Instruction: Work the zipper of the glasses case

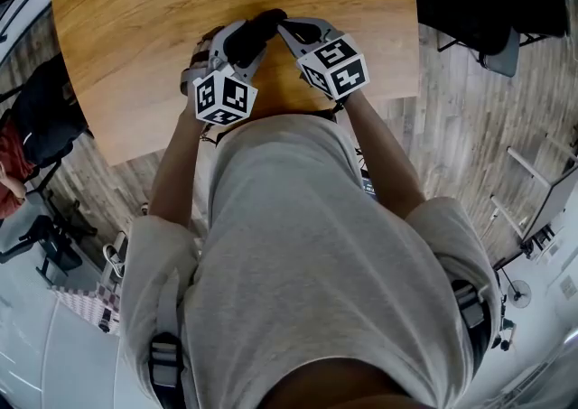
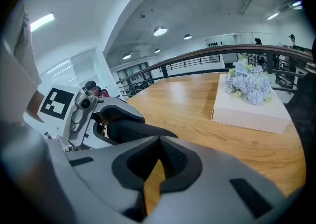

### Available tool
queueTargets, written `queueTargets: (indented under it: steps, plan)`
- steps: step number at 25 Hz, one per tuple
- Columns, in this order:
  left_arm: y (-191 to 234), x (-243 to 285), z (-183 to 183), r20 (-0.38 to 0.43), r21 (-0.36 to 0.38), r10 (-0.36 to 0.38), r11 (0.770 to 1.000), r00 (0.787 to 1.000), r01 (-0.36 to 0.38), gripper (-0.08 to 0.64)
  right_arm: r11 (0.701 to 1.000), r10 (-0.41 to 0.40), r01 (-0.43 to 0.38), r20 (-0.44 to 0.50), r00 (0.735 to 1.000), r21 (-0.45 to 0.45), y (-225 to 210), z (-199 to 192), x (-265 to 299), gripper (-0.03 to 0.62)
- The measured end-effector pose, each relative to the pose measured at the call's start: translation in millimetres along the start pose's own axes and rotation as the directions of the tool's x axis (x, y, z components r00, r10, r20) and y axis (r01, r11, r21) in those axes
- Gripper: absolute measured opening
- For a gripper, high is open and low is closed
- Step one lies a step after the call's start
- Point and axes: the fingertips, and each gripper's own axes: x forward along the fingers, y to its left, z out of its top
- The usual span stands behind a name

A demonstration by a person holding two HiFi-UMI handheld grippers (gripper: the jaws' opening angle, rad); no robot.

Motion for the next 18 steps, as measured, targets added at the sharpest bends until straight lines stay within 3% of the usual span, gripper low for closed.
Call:
queueTargets:
  steps: [9, 18]
  plan:
    - [3, 6, -1, -0.044, -0.062, 0.029, 0.998, 0.999, -0.032, 0.276, 0.999, 0.028, -0.028, 0.008, 1.0, -0.041, 19, 9, 0, 0.025]
    - [5, 15, 4, -0.062, -0.095, 0.0, 0.995, 0.998, -0.006, 0.278, 0.997, 0.045, -0.043, 0.02, 0.999, -0.068, 31, 17, -1, 0.025]
